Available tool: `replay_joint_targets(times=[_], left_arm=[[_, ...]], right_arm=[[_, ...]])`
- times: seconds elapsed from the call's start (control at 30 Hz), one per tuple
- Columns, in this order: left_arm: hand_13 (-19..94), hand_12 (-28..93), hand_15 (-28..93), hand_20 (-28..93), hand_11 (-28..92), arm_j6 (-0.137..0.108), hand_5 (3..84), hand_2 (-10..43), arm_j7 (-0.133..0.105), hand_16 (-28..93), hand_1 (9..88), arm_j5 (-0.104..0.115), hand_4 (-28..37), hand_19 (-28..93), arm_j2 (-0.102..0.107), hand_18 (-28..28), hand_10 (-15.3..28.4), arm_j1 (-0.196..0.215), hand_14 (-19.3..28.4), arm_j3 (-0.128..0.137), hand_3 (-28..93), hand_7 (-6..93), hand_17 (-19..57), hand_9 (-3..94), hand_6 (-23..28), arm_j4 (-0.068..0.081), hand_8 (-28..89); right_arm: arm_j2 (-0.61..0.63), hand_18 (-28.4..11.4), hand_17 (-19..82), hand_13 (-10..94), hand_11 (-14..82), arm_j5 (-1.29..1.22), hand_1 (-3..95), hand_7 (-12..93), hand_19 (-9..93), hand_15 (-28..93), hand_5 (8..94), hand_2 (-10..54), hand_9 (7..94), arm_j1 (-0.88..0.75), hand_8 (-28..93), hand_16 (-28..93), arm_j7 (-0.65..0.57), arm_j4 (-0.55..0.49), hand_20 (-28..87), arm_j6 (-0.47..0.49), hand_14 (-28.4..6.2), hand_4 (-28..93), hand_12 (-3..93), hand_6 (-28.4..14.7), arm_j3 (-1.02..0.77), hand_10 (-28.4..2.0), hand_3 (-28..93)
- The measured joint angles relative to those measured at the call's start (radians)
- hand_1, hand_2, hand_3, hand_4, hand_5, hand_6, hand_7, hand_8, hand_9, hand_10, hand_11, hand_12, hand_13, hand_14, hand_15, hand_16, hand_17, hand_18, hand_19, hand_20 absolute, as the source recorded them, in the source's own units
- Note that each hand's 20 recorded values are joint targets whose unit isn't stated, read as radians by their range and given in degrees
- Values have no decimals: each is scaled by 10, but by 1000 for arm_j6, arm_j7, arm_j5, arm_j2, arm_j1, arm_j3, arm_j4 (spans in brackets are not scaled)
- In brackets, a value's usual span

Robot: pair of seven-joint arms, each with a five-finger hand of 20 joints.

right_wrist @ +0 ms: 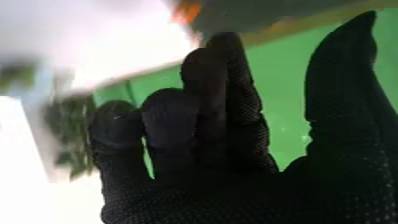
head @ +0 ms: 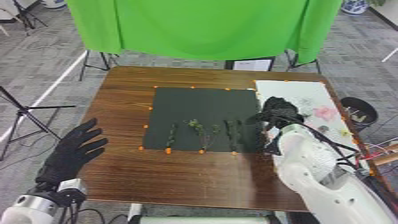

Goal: Arrange flowers

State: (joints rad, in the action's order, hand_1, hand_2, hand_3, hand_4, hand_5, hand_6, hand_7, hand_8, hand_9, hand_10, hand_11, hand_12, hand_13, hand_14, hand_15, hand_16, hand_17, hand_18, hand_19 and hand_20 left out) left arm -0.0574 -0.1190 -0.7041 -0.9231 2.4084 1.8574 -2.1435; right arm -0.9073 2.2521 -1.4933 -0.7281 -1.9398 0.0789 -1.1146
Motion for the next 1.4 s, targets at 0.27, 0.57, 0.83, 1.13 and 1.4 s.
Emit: replay_joint_targets(times=[0.27,0.57,0.83,1.13,1.4], left_arm=[[176,172,394,121,246,-1,234,-20,-11,-12,269,12,-259,425,-9,226,121,9,164,3,693,236,-95,201,25,-2,-125],[176,172,396,119,247,-1,236,-21,-14,-15,270,14,-260,427,-10,226,122,13,165,7,693,234,-95,203,26,-2,-124],[176,171,396,117,246,-1,237,-21,-14,-15,270,14,-258,427,-10,226,122,17,165,11,692,233,-96,203,26,-2,-123],[176,171,397,117,247,-1,238,-21,-13,-15,271,13,-257,428,-10,226,122,15,166,9,691,233,-96,203,27,-2,-123],[176,171,398,116,247,-1,238,-22,-12,-15,271,13,-257,429,-9,226,122,14,165,10,692,232,-96,204,27,-2,-122]], right_arm=[[161,-223,303,515,281,64,325,351,916,834,384,-95,406,-52,-157,276,-8,-10,552,-6,-126,-282,237,-67,-170,-129,892],[207,-223,258,496,167,36,303,223,875,835,344,-95,354,-181,-136,251,68,4,563,181,-117,-283,204,-76,-298,-106,914],[207,-222,254,511,167,0,296,233,865,846,366,-95,383,-206,-137,239,101,24,573,208,-113,-283,202,-63,-288,-101,900],[205,-213,277,577,203,13,312,310,876,838,437,-95,483,-189,-154,245,129,57,574,177,-97,-283,202,-27,-239,-86,881],[205,-202,376,711,158,49,480,532,931,807,600,-95,775,-143,25,291,128,123,543,35,-59,-282,433,23,-133,-57,836]])
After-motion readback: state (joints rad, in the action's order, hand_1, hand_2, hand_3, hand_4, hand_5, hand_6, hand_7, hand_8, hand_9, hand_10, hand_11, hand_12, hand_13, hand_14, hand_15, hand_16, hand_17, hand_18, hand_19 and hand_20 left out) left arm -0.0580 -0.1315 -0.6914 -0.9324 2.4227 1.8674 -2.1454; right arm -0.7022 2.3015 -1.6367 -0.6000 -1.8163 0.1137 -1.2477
